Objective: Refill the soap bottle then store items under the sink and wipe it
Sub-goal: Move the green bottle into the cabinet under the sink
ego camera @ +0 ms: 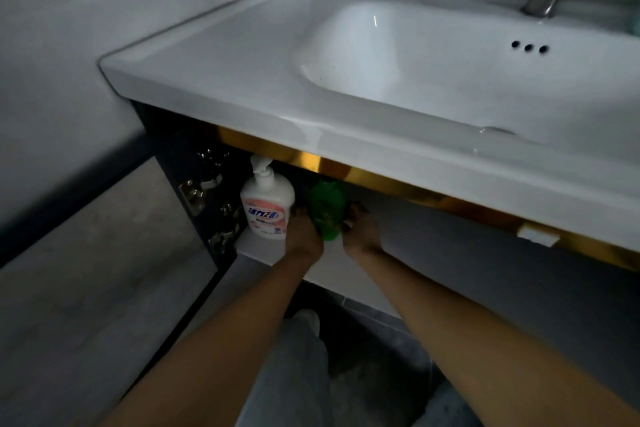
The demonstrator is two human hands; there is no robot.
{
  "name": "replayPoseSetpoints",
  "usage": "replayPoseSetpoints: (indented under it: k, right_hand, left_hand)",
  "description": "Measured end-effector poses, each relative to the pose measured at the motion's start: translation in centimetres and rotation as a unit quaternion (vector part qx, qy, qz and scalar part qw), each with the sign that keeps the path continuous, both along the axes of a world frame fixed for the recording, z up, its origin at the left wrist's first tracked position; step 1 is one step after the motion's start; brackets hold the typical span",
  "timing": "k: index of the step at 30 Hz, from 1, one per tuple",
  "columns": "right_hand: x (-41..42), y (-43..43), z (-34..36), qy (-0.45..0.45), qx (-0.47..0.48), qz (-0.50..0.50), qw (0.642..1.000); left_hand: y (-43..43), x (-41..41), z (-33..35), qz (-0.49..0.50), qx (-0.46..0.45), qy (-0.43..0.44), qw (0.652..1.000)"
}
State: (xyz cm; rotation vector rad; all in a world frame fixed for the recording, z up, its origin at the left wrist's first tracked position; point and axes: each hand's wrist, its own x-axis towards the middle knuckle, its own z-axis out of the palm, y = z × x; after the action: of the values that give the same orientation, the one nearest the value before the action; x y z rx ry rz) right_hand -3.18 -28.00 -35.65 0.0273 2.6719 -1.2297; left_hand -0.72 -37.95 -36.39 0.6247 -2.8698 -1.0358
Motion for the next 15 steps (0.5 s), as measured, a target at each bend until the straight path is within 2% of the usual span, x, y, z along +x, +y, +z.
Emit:
replayPoseSetpoints:
  k: [1,5,6,8,12,15]
  right_hand:
    - [0.1,0.2,-0.2,-0.009,-0.017,-0.012,1.000]
    - [0.6,1.3,0.5,-0.016,0.015,-0.009,1.000]
    - [0.8,1.5,0.4,0.013,0.042,-0.002,0.999]
    - [1.8,1.9,1.6,0.011,0.030,-0.024,0.999]
    - [4.4,3.2,4.7,-0.031,0.063,-0.003,0.998]
    - [6.3,3.8,7.8,-0.051,0.084,0.042,0.994]
  left_hand:
    - [0.0,0.1,0.1,0.002,-0.009,-0.007,1.000]
    - [0.4,1.6,1.5,-0.038,-0.021,-0.021,0.999]
    - [0.3,1.9,1.7,-0.035,-0.027,-0.037,0.998]
    - [0.4,2.7,2.9,-0.023,-0.030,-0.048,0.998]
    - [0.9,4.7,6.4,-0.017,-0.038,-0.019,0.999]
    - [1.0,6.6,9.0,-0.009,-0.006,0.021,1.000]
